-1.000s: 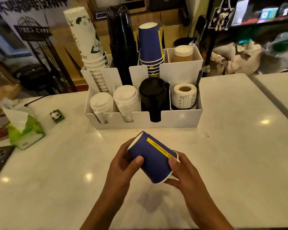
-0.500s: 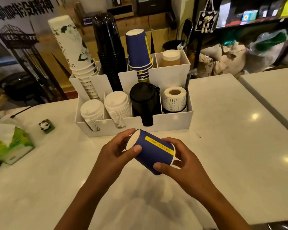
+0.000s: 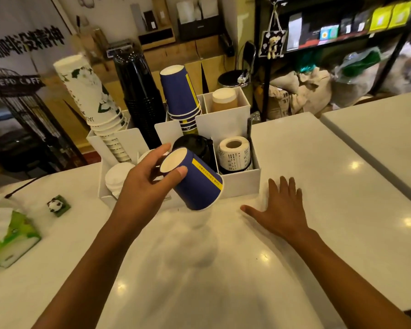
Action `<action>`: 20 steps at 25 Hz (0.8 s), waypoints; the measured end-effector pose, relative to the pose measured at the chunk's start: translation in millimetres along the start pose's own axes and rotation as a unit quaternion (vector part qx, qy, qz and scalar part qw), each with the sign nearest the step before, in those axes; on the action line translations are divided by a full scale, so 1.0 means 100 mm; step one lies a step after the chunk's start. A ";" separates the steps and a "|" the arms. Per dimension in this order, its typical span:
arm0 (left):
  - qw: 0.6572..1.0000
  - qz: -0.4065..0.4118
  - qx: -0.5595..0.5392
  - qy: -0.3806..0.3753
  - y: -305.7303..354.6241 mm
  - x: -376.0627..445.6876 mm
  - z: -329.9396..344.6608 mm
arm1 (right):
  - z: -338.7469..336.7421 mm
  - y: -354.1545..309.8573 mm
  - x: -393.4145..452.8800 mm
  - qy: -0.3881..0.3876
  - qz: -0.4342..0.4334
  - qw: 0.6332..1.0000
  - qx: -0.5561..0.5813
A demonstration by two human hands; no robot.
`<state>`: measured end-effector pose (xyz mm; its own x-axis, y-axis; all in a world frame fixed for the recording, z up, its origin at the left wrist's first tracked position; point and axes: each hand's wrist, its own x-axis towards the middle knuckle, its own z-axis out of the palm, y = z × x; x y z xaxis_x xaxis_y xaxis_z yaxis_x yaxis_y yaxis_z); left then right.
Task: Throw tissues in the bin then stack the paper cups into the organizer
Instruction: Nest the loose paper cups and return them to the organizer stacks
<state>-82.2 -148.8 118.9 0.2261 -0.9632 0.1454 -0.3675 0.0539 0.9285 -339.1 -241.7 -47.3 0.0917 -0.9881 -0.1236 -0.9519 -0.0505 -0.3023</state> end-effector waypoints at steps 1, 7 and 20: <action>1.000 0.005 0.000 0.001 0.03 0.04 -0.01 | 0.01 0.02 0.05 -0.008 -0.008 1.000 -0.017; 0.998 0.063 0.007 0.004 0.32 0.27 -0.09 | 0.09 -0.16 0.11 -0.009 0.021 1.000 0.011; 0.981 0.154 0.078 0.093 0.96 1.19 -0.36 | 0.45 -0.42 0.00 0.053 0.061 0.996 -0.026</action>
<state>-57.5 -249.1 237.5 0.2377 -0.8419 0.4844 -0.5740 0.2806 0.7693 -286.1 -232.6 -77.5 -0.0556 -0.9970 -0.0545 -0.9679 0.0672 -0.2423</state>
